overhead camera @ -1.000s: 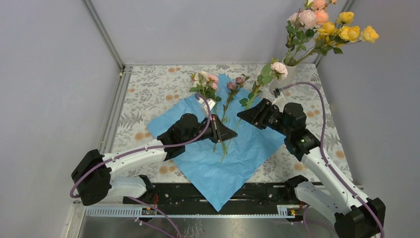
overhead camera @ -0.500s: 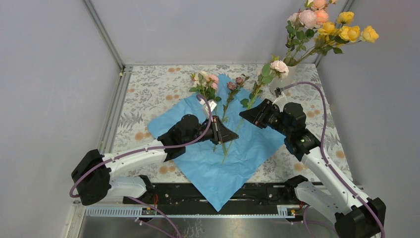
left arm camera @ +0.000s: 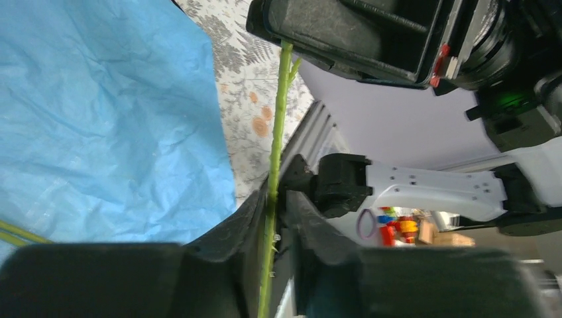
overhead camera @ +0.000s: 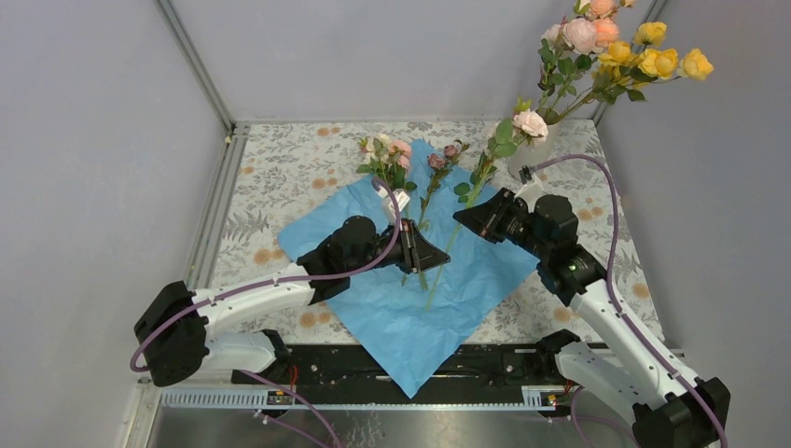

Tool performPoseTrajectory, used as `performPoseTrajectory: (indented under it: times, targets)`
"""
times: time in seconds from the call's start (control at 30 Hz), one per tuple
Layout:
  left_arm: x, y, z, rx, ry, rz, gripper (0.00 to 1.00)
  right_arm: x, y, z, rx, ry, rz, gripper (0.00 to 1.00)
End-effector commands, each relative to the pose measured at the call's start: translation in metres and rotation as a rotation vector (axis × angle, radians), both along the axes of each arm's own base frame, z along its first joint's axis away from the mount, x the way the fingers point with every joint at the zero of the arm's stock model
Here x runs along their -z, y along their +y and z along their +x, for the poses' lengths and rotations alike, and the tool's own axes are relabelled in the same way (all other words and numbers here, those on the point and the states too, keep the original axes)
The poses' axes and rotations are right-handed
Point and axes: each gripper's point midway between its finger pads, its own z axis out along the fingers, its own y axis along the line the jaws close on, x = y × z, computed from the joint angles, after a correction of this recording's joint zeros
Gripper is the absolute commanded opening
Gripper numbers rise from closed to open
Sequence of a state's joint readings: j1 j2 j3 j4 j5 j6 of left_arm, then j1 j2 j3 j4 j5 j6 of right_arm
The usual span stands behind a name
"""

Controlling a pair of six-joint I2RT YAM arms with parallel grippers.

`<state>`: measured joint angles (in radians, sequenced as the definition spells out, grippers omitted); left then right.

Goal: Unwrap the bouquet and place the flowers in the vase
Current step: Insert the fake flower into the vase.

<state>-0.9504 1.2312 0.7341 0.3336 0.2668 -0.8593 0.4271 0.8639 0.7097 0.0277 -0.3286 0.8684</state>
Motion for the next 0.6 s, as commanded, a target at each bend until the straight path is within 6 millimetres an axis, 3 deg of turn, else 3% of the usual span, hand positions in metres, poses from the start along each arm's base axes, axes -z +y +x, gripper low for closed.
performPoseTrajectory:
  times: [0.0, 0.07, 0.2, 0.43, 0.57]
  targets:
    - [-0.044, 0.002, 0.003, -0.018, -0.101, -0.074, 0.32, -0.034, -0.013, 0.005, 0.066, -0.136, -0.038, 0.0]
    - [-0.045, 0.002, 0.004, -0.022, -0.105, -0.065, 0.62, -0.038, -0.017, 0.004, 0.08, -0.165, -0.047, 0.0]
    - [-0.044, 0.003, 0.006, -0.03, -0.108, -0.039, 0.93, -0.039, -0.03, 0.0, 0.126, -0.187, -0.098, 0.0]
    - [-0.054, 0.025, 0.014, -0.059, -0.151, 0.064, 0.99, -0.053, -0.059, 0.0, 0.22, -0.243, -0.242, 0.0]
    - [-0.05, 0.056, 0.03, -0.094, -0.093, 0.161, 0.99, -0.06, -0.076, 0.007, 0.289, -0.271, -0.339, 0.02]
